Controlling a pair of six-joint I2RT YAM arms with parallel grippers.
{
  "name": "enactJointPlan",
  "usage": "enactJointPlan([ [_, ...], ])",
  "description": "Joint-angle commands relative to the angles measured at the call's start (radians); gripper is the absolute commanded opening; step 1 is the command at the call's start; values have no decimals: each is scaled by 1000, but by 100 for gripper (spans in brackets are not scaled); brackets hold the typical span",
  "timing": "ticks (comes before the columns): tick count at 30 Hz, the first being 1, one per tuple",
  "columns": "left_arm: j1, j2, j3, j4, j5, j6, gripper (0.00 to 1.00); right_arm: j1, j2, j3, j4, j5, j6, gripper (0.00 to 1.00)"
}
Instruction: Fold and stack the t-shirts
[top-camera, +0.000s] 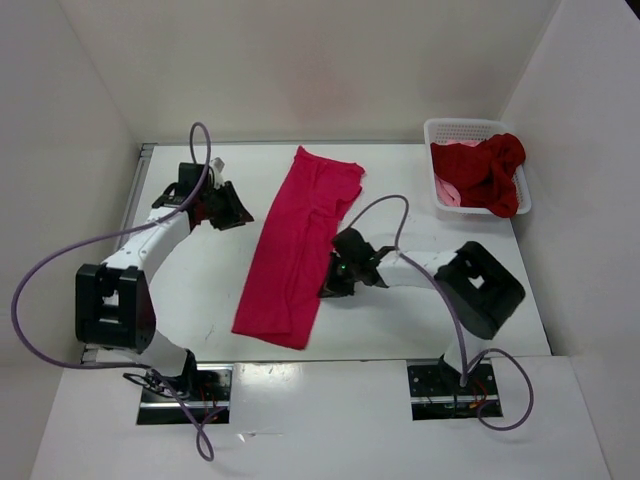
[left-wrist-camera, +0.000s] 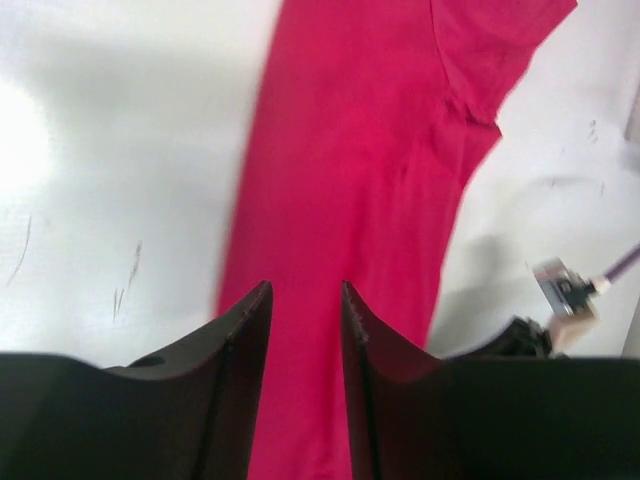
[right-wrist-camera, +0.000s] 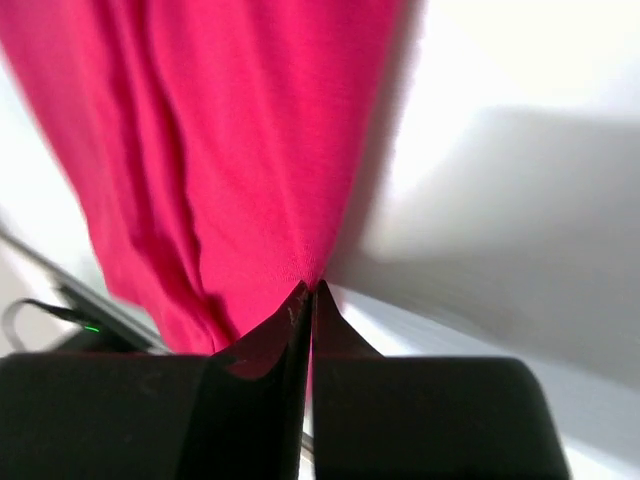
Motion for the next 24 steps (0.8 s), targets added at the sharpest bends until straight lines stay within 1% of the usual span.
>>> enactJointPlan([
  [1,-31,97,95,84,-23,17,42,-60,-94,-62,-189,-76,-175,5],
  [2,-43,123,112,93,-23,17,44,-69,-132,-72,-209,-87,-184,8],
  [3,-44,176,144,116,-35,17,49,-80,-149,-72,-249,-87,-195,8],
  [5,-65,232,181,139,-35,8,52,-80,-203,-72,-289,-98,-211,7],
  [6,-65,294,205,148,-35,8,54,-89,-224,-72,-306,-98,-226,6],
  [7,-77,327,262,160,-35,8,57,-107,-260,-81,-335,-98,-238,6],
  [10,-87,457,365,179,-35,8,61,-168,-315,-81,-347,-162,-266,4],
  [11,-96,520,436,179,-35,8,63,-169,-333,-81,-359,-181,-266,8],
  [12,-96,549,471,190,-35,8,63,-181,-356,-81,-373,-169,-266,13],
  [13,-96,579,504,190,-47,8,64,-190,-357,-72,-392,-169,-276,21],
  [14,-96,634,533,190,-47,8,64,-190,-367,-58,-405,-169,-277,32],
  [15,-105,661,563,190,-47,8,64,-190,-383,-58,-415,-169,-277,34],
  [16,-105,689,631,190,-47,8,64,-190,-395,-58,-415,-169,-277,34],
  [18,-105,770,699,176,-47,8,64,-201,-416,-58,-395,-191,-263,34],
  [19,-116,795,731,167,-47,8,64,-201,-416,-69,-378,-208,-263,32],
  [20,-116,847,800,153,-47,8,64,-201,-416,-69,-369,-222,-252,32],
  [22,-126,899,879,128,-47,17,60,-201,-426,-69,-359,-204,-243,32],
  [23,-136,945,944,119,-37,17,52,-201,-426,-69,-359,-204,-243,32],
  [24,-146,968,983,110,-37,17,49,-201,-426,-69,-369,-195,-253,31],
])
